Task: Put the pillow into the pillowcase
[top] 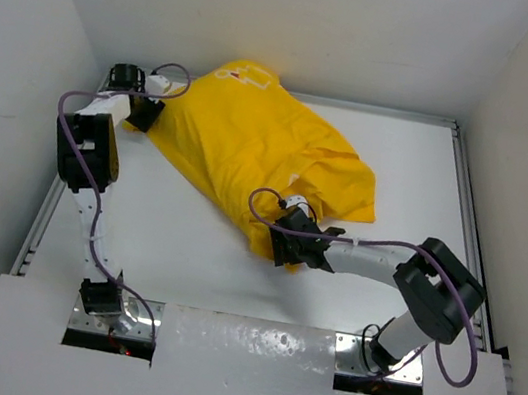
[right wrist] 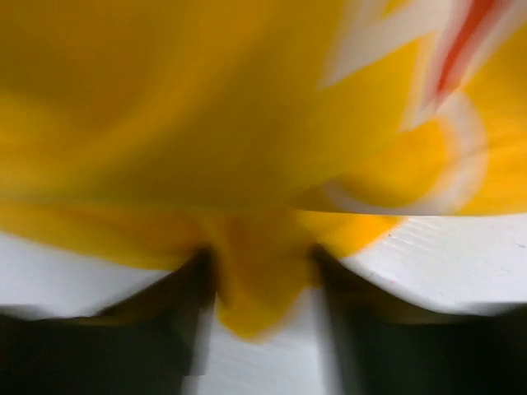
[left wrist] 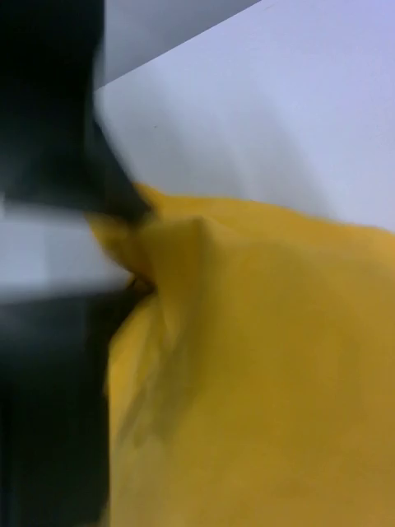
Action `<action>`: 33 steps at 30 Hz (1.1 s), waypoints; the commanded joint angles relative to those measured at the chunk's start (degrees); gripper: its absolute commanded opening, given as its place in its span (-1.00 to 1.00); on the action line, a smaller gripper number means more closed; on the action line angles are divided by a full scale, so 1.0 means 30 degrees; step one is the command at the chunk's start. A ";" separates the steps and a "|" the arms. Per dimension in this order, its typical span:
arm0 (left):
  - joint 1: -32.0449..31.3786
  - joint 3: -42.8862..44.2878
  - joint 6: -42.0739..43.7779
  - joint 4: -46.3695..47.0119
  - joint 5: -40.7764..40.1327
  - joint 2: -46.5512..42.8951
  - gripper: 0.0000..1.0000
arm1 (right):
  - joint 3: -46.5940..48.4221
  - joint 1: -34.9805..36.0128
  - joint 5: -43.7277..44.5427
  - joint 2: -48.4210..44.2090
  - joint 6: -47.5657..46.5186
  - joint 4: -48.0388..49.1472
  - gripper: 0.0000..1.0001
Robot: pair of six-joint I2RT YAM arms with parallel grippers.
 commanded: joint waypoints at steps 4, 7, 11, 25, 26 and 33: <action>0.0712 -0.2029 -0.0614 -0.0487 0.1591 -0.1225 -1.00 | -0.1587 -0.0538 0.1500 -0.0349 0.2497 -0.0451 -1.00; 0.2117 -0.0247 -0.3249 -0.2129 0.5605 -0.3684 -1.00 | -0.1093 -0.1882 0.2320 -0.3437 0.2472 -0.1268 -1.00; 0.3700 0.5942 -0.5337 -0.3708 0.7956 -0.6468 -1.00 | 0.3548 -0.6849 0.1739 -0.9399 0.1215 -0.2296 -1.00; 0.3820 1.3294 -0.6277 -0.4388 0.8866 -1.3117 -1.00 | 2.5070 -1.0236 0.4459 -0.6835 -0.8716 -0.8566 -1.00; 0.3820 1.3323 -0.6188 -0.4417 0.8896 -1.3385 -1.00 | 2.5449 -1.0237 0.4809 -0.6952 -0.8837 -0.8624 -1.00; 0.3820 1.4052 -0.2795 -0.8920 0.9510 -1.5350 -1.00 | 2.4255 -1.0236 0.6889 -0.9791 -0.9395 -0.9735 -1.00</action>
